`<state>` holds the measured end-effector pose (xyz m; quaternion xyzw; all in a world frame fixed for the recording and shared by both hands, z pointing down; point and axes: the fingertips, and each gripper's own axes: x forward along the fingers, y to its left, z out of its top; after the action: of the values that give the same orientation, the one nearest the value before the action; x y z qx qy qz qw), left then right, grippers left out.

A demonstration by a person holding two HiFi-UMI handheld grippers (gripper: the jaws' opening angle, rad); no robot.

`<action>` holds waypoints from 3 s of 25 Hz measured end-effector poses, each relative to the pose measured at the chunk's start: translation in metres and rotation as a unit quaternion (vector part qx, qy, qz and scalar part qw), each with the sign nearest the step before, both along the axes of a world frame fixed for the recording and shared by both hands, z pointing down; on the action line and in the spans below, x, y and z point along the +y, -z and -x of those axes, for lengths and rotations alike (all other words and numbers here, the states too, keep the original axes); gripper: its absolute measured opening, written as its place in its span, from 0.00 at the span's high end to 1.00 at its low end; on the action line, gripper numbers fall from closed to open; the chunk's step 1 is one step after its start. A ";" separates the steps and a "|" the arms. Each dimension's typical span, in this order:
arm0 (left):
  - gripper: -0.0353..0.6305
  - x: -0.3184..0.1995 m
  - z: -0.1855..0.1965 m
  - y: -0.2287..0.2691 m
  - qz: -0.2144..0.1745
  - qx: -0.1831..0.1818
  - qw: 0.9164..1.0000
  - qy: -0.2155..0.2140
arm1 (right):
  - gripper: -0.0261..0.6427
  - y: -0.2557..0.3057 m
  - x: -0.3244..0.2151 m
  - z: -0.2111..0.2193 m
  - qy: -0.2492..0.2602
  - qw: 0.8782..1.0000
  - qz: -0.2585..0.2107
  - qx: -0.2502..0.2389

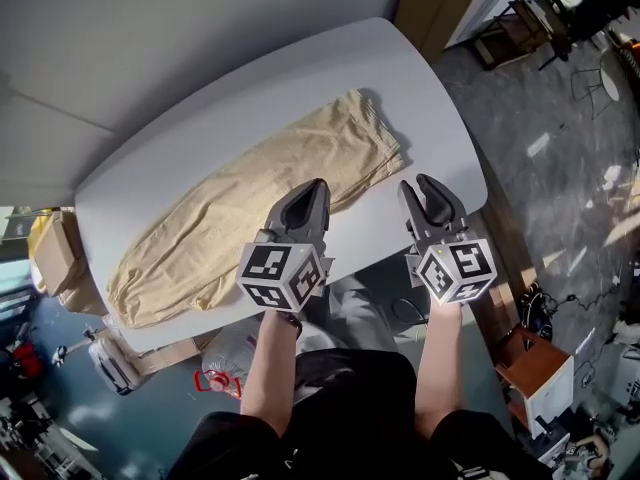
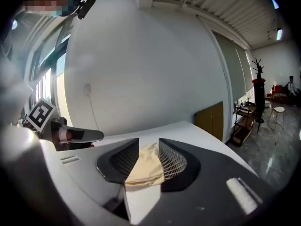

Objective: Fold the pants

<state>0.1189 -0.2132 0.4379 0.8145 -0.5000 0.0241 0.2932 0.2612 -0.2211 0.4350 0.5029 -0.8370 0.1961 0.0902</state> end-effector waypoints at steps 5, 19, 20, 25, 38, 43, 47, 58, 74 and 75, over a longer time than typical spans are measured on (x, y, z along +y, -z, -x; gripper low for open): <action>0.94 -0.015 -0.023 -0.029 0.025 -0.006 1.000 -0.015 | 0.70 -0.050 -0.019 -0.019 -0.004 0.999 0.052 0.015; 0.94 -0.048 -0.030 -0.095 0.085 -0.015 0.996 -0.005 | 0.60 -0.149 -0.075 -0.018 0.014 0.986 0.159 0.044; 0.94 -0.049 -0.030 -0.097 0.088 -0.015 0.996 -0.005 | 0.59 -0.153 -0.077 -0.017 0.014 0.985 0.165 0.046; 0.94 -0.054 -0.026 -0.107 0.101 -0.011 0.995 0.001 | 0.59 -0.169 -0.086 -0.012 0.016 0.980 0.190 0.064; 0.94 -0.055 -0.009 -0.103 0.102 -0.005 0.994 0.025 | 0.84 -0.186 -0.079 0.000 0.057 0.957 0.247 0.138; 0.94 -0.046 0.015 -0.091 0.098 -0.011 0.994 0.051 | 0.85 -0.174 -0.078 0.000 0.044 0.962 0.239 0.127; 0.94 -0.036 0.038 -0.083 0.093 -0.011 0.993 0.075 | 0.85 -0.154 -0.077 0.003 0.035 0.970 0.221 0.099; 0.94 0.010 0.107 -0.046 0.061 0.006 0.987 0.151 | 0.85 -0.083 -0.072 0.043 0.063 0.983 0.155 0.078; 0.94 0.123 0.268 0.018 0.001 0.010 0.959 0.284 | 0.85 -0.002 -0.017 0.197 0.156 0.981 0.078 0.087; 0.94 0.129 0.274 0.021 -0.002 0.010 0.957 0.290 | 0.85 0.001 -0.013 0.205 0.163 0.980 0.076 0.088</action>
<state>-0.1555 -0.0843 0.4171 0.6351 -0.7119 -0.0716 0.2912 0.0562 -0.2338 0.4343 0.3669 -0.8790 0.1967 0.2323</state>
